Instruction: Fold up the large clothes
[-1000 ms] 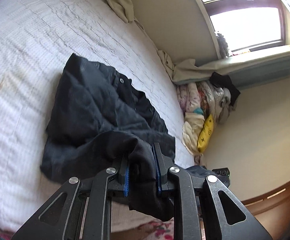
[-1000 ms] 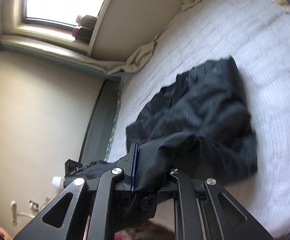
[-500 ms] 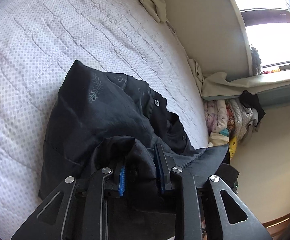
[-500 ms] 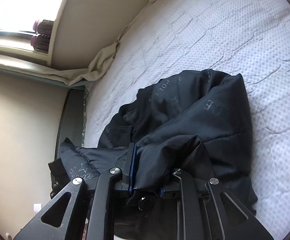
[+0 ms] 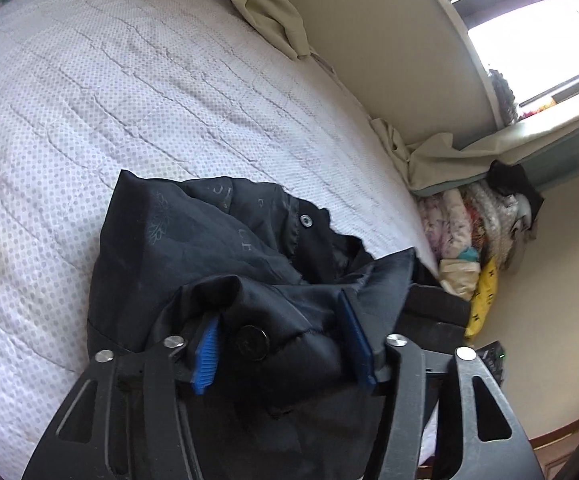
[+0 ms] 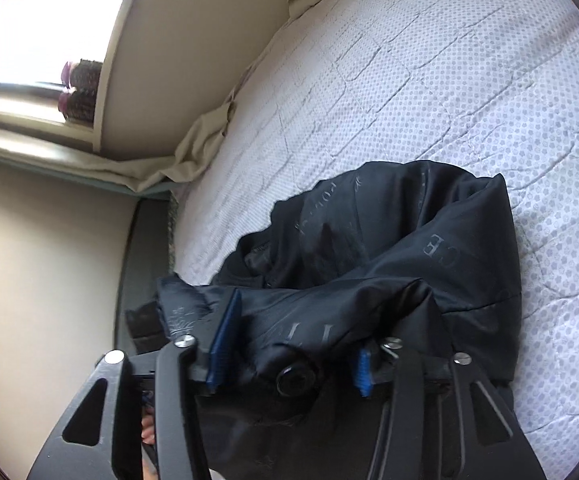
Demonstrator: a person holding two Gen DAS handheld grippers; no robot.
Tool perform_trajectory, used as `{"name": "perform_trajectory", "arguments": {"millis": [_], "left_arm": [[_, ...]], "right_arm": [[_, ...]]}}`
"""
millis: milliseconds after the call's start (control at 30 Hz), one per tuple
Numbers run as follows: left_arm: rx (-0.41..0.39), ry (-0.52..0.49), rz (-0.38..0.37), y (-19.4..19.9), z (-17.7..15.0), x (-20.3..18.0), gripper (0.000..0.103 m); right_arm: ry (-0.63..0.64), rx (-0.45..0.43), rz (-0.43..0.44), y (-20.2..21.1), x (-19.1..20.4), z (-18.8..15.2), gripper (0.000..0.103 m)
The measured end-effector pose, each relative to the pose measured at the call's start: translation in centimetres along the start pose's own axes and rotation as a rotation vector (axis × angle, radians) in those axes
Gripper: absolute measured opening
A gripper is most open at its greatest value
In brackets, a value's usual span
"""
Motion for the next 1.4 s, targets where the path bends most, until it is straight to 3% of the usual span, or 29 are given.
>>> {"name": "perform_trajectory", "arguments": {"millis": [167,300,367,433,567,633,700,800,833,933,1033,1133,1233,1400], "left_arm": [[-0.047,0.072,-0.09,1.3,0.7,0.3,0.076],[-0.093,0.106,-0.107,2.4,1.2,0.7,0.084],[-0.155,0.088,-0.081,4.0,1.6,0.4,0.084],[-0.208,0.024,-0.031,5.2,1.8,-0.6,0.085],[-0.254,-0.249,0.102,4.9,0.0,-5.5,0.088],[-0.243,-0.457,0.205,2.6,-2.6,-8.8,0.088],[-0.195,-0.598,0.256,-0.1,-5.4,-10.6,0.09],[-0.118,-0.711,0.307,-3.7,-8.7,-11.5,0.09],[-0.084,-0.741,0.343,-5.0,-9.6,-11.5,0.09],[-0.019,-0.748,0.518,-8.0,-10.2,-8.4,0.09],[0.019,-0.704,0.689,-8.9,-9.0,-3.7,0.09],[0.038,-0.629,0.714,-8.5,-8.0,-0.3,0.09],[0.037,-0.594,0.718,-8.1,-7.3,1.2,0.09],[0.065,-0.555,0.704,-8.4,-7.1,2.7,0.09]], "right_arm": [[-0.088,-0.007,0.072,0.7,-0.9,0.4,0.06],[-0.185,-0.011,0.203,2.0,-1.1,1.0,0.067],[-0.208,-0.035,0.216,2.8,-1.4,1.3,0.068],[-0.184,-0.091,0.148,3.9,-1.5,1.7,0.068],[-0.103,-0.195,0.05,6.2,-0.3,2.0,0.069],[0.095,-0.282,-0.091,7.5,2.9,1.2,0.069],[0.329,-0.374,-0.281,7.9,6.4,-0.6,0.069],[0.628,-0.488,-0.479,6.8,10.9,-4.4,0.059],[0.689,-0.494,-0.504,6.1,11.8,-5.5,0.055],[0.835,-0.448,-0.616,2.3,12.6,-8.3,0.047],[0.85,-0.396,-0.745,-0.7,10.1,-7.8,0.044],[0.807,-0.322,-0.801,-2.5,7.0,-6.6,0.043],[0.707,-0.226,-0.766,-3.9,4.1,-5.4,0.041],[0.659,-0.181,-0.744,-4.9,2.1,-4.8,0.041]]}}
Point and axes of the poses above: each gripper's, at about its wrist camera, not at the fingertips, and y roughly against the way its jaws point, x to its left, z to its top, the point moved 6 cm from there along -y, roughly the way its jaws point, and after that the axes turned 12 degrees about -z, right-handed, at the moved point
